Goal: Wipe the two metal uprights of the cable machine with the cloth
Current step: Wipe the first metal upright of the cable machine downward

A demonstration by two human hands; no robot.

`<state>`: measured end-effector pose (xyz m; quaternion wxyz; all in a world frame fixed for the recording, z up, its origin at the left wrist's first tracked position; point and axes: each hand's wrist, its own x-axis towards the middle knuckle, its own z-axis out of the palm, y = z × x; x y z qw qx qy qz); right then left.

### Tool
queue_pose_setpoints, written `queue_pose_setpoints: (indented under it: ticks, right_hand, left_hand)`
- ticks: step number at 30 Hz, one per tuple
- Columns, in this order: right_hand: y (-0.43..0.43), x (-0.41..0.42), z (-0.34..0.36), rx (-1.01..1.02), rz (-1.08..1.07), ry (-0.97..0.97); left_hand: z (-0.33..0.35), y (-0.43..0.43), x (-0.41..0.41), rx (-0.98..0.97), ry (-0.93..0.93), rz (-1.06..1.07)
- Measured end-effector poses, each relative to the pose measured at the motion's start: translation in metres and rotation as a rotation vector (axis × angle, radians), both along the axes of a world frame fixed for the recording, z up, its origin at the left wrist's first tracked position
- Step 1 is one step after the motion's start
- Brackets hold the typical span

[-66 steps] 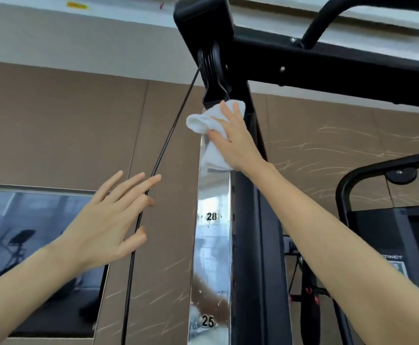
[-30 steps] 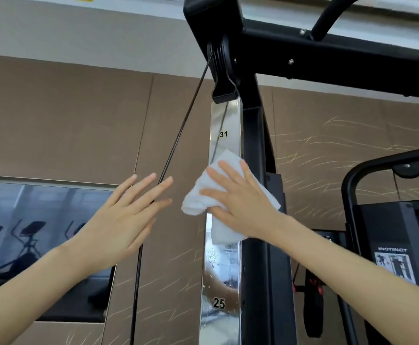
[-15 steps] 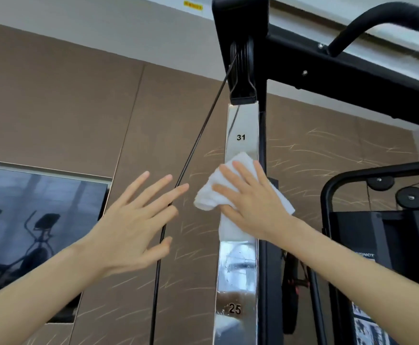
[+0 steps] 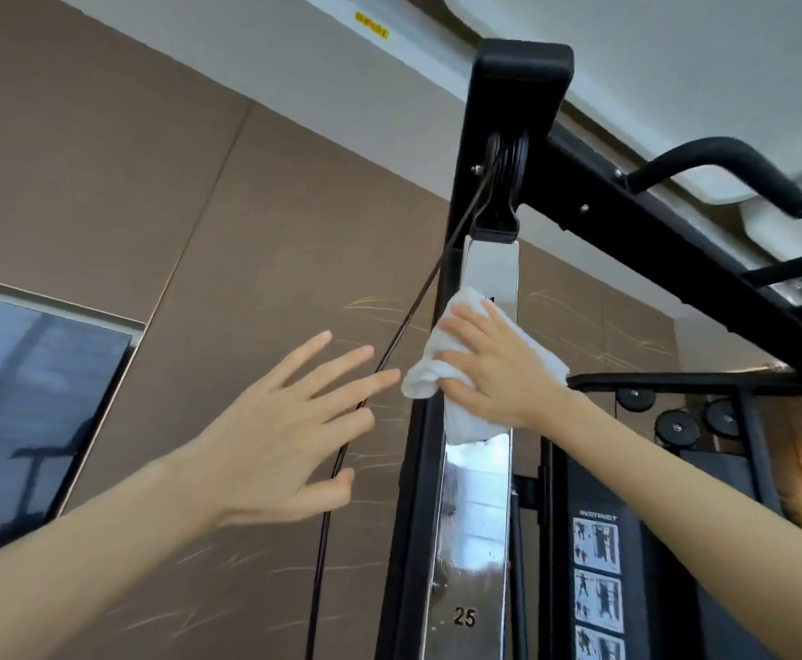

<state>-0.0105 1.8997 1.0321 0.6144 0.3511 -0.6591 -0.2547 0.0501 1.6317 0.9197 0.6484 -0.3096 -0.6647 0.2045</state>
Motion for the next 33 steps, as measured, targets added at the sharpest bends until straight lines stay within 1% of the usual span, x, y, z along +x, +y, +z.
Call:
queue_pose_setpoints:
  ticks: [3, 6, 9, 12, 14, 15, 16, 18, 20, 21, 22, 25, 26, 28, 30, 33]
  right_hand:
    - [-0.01, 0.001, 0.038, -0.09, -0.036, 0.077]
    - [-0.02, -0.001, 0.03, -0.107, -0.111, 0.04]
    - [-0.017, 0.0, -0.014, -0.035, -0.077, 0.003]
    - [-0.01, 0.002, -0.055, 0.11, -0.046, -0.059]
    - [-0.006, 0.004, -0.049, 0.197, -0.033, -0.069]
    - [-0.006, 0.004, -0.037, 0.194, -0.032, -0.054]
    - [-0.008, 0.003, -0.02, 0.151, -0.04, -0.039]
    - [-0.014, 0.002, 0.011, -0.019, -0.086, 0.019]
    - [-0.021, -0.002, 0.011, -0.172, -0.113, 0.021]
    - [-0.022, -0.005, -0.003, -0.205, -0.119, 0.008]
    - [-0.021, -0.005, -0.023, -0.203, -0.104, -0.008]
    - [-0.003, 0.001, -0.074, -0.085, -0.025, -0.068]
    - [0.005, 0.002, -0.077, -0.058, -0.004, -0.082]
    - [0.017, 0.0, -0.06, -0.052, 0.002, -0.094]
    - [0.017, -0.004, -0.026, -0.109, 0.0, -0.069]
    - [0.004, -0.005, 0.013, -0.361, 0.057, -0.073]
  left_hand:
    - [-0.001, 0.0, -0.007, -0.006, -0.01, -0.051]
    - [-0.002, -0.001, -0.012, 0.009, -0.015, -0.094]
    - [-0.005, 0.0, -0.016, 0.025, -0.02, -0.132]
    - [-0.006, 0.0, -0.015, 0.036, -0.036, -0.16]
    - [-0.008, -0.001, -0.015, 0.042, -0.047, -0.164]
    - [-0.008, -0.001, -0.016, 0.042, -0.053, -0.163]
    - [-0.009, 0.0, -0.016, 0.043, -0.06, -0.162]
    - [-0.011, 0.001, -0.018, 0.053, -0.077, -0.167]
    - [-0.012, 0.001, -0.021, 0.068, -0.089, -0.176]
    - [-0.012, 0.001, -0.023, 0.071, -0.095, -0.176]
    - [-0.013, 0.001, -0.025, 0.074, -0.097, -0.174]
    - [-0.013, 0.001, -0.028, 0.08, -0.091, -0.158]
    - [-0.013, 0.001, -0.029, 0.078, -0.093, -0.155]
    - [-0.013, 0.001, -0.029, 0.079, -0.098, -0.144]
    - [-0.014, 0.001, -0.03, 0.077, -0.103, -0.125]
    - [-0.015, 0.002, -0.03, 0.089, -0.118, -0.115]
